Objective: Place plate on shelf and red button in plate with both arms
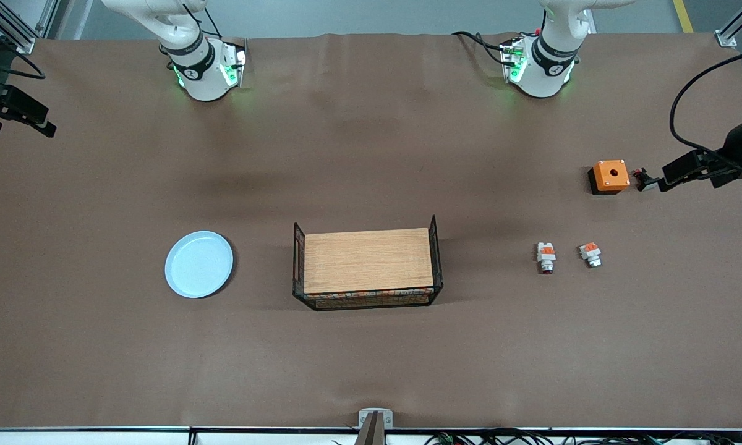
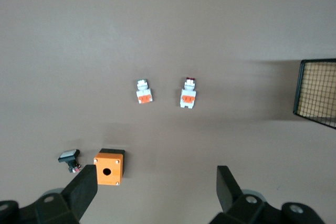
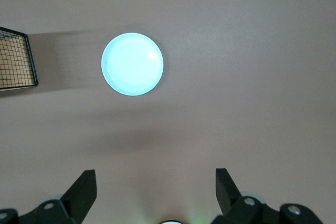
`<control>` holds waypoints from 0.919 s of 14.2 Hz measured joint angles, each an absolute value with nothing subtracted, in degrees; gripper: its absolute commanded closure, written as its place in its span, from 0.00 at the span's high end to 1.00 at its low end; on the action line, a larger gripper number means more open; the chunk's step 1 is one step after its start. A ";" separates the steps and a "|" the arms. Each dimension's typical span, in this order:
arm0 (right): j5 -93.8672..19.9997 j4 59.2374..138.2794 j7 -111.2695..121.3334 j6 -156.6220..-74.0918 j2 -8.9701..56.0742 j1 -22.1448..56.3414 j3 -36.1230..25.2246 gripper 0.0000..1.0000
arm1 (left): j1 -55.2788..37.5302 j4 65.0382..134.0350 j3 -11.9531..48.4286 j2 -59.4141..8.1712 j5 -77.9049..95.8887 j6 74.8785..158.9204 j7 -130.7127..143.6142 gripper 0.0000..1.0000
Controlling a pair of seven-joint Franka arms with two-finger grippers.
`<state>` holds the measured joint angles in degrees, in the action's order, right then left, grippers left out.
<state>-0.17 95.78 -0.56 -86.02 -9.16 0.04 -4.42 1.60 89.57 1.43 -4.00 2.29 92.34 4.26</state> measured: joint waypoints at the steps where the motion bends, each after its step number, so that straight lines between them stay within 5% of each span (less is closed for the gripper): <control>1: -0.10 95.79 -0.56 -86.05 -9.16 0.04 -4.42 1.00 | 1.54 90.12 1.47 -4.71 2.29 92.35 4.29 1.00; 13: 0.00 95.96 -0.56 -85.82 -9.16 -0.38 -4.78 1.00 | 0.42 108.55 3.71 -10.80 2.91 114.69 5.01 1.00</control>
